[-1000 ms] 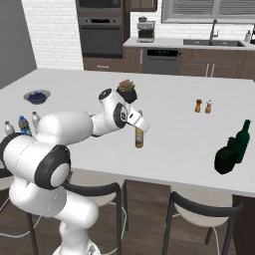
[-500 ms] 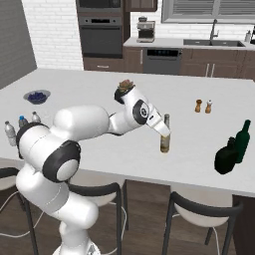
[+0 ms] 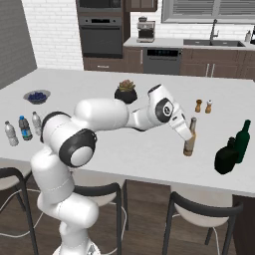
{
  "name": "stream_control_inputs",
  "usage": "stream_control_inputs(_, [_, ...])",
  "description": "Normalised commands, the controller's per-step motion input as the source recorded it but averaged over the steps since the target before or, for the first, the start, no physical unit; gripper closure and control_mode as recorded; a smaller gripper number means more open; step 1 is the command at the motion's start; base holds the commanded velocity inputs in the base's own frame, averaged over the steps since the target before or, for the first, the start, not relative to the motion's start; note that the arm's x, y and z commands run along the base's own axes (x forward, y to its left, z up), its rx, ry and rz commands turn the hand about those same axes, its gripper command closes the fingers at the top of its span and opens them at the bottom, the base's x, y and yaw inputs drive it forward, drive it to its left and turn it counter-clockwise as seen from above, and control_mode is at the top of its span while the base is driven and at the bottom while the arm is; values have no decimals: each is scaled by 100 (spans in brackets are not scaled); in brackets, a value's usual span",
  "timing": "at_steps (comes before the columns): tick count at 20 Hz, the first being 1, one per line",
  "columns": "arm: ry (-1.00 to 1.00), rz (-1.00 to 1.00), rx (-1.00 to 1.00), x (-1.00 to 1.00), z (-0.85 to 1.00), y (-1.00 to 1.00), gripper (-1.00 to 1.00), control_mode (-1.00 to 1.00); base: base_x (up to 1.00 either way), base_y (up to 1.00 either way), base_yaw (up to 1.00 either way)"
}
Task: Move the plastic bottles in the middle to the plastics group, and the glass bottles in the middle to the glass group.
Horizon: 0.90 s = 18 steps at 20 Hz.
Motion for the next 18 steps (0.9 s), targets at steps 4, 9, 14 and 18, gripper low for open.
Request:
stream_control_inputs(4, [0,-10,0,0,0,-3,100,-100,0,0,0])
stream_control_inputs(9, [0,-2,0,-2,-27,-11,100,-100,0,0,0])
stream_control_inputs(14, [0,0,0,-3,-46,-29,100,-100,0,0,0])
stream_control_inputs(18, [-2,0,0,-2,-48,-29,100,-100,0,0,0])
